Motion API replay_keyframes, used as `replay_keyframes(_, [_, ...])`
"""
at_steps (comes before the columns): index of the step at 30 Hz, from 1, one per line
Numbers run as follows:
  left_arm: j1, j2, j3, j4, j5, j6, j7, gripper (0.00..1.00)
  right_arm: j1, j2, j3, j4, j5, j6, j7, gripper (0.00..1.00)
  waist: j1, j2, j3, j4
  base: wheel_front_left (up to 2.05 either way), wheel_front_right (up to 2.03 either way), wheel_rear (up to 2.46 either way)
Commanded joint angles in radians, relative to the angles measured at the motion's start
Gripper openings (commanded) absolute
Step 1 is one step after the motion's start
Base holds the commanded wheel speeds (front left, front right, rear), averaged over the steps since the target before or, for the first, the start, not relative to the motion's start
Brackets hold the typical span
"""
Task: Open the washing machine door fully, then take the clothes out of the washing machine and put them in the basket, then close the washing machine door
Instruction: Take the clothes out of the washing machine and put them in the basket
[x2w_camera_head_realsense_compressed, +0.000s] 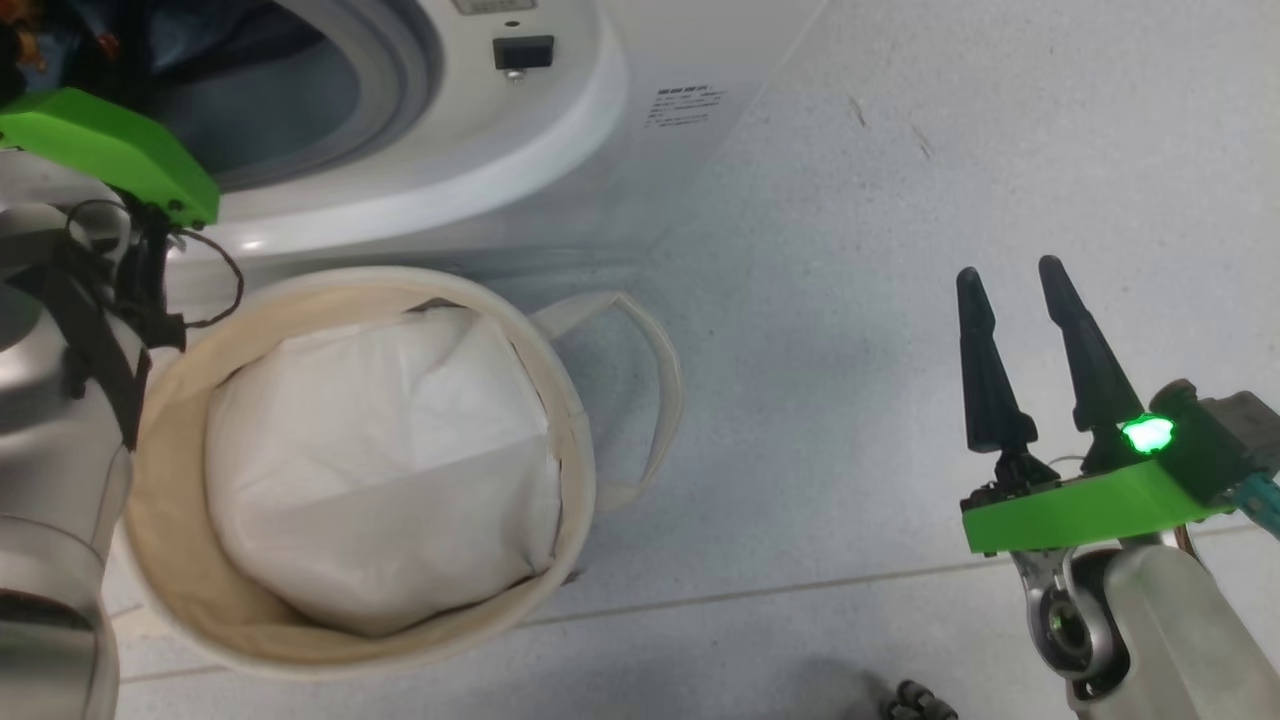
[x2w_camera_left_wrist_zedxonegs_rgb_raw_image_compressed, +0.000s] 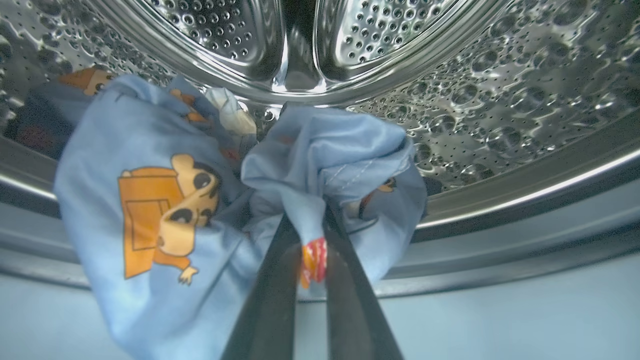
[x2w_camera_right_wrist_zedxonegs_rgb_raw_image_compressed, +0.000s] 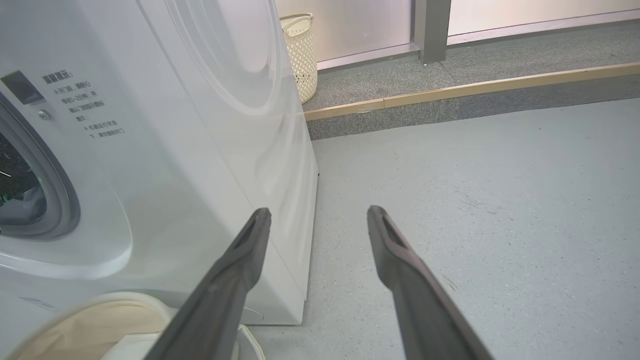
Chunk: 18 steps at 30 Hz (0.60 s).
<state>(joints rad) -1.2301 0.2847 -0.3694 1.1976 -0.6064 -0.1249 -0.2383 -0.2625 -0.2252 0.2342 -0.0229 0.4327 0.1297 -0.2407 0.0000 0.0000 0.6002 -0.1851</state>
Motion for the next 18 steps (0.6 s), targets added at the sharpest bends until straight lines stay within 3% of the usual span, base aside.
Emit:
replay_keyframes(1, [0.005,0.041,0.003,-0.037,-0.009,-0.006,-0.015,0.0,0.003,-0.004,0.018,-0.02,0.005,0.001,-0.015,1.0,0.0,0.0,-0.025,0.009,0.0,0.0,0.0])
replay_keyframes(6, [0.07,0.04,-0.025,-0.096,-0.028,-0.006,-0.022,0.0,0.001,-0.004,0.026,0.001,0.017,0.001,-0.017,1.0,0.0,0.0,-0.085,0.027,0.0,0.0,0.0])
replay_keyframes(10, [0.161,0.05,-0.039,-0.22,-0.054,-0.006,-0.023,0.0,0.0,-0.007,0.043,0.034,0.033,0.001,-0.018,1.0,0.0,0.0,-0.162,0.052,0.0,0.0,0.0])
replay_keyframes(18, [0.361,0.112,-0.086,-0.454,-0.107,-0.006,-0.023,0.0,0.006,-0.029,0.085,0.103,0.078,0.001,-0.019,1.0,0.0,0.0,-0.336,0.111,0.0,0.0,0.0])
